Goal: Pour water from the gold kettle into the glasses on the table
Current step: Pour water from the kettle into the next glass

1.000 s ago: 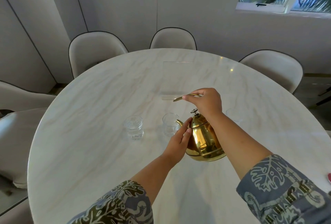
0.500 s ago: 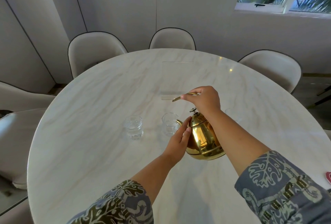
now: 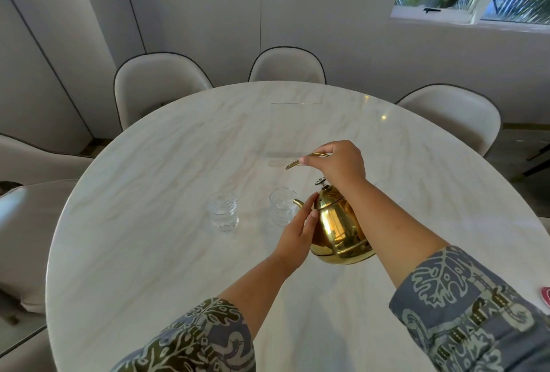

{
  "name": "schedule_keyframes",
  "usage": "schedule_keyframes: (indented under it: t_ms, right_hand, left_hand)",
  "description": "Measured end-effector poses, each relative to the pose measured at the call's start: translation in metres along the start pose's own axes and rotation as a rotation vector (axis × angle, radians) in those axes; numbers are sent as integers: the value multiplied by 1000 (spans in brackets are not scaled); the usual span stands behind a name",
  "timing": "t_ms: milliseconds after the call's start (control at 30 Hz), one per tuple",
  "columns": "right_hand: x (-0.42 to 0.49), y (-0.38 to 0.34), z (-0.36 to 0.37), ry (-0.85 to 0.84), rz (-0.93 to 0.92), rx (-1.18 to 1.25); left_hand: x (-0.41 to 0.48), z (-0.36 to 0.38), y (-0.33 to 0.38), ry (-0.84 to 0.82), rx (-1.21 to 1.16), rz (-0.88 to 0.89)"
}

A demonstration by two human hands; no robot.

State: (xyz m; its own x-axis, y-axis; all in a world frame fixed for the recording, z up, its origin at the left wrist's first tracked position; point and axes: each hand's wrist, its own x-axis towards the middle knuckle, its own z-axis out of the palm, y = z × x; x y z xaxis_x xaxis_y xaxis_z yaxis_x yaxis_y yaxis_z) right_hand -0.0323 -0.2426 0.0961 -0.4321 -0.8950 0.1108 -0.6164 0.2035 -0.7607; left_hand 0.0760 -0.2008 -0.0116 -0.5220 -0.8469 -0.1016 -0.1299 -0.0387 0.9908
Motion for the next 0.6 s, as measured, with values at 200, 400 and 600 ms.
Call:
schedule_keyframes:
  t_ms: [200, 400, 600]
  right_hand:
    - [3, 1, 1, -1, -12, -15]
    - [3, 3, 0, 0, -18, -5]
    - [1, 13, -1, 29, -32, 26]
  left_hand:
    - [1, 0, -1, 8, -12, 1]
    - [2, 0, -1, -5, -4, 2]
    - [-1, 0, -1, -14, 25, 14]
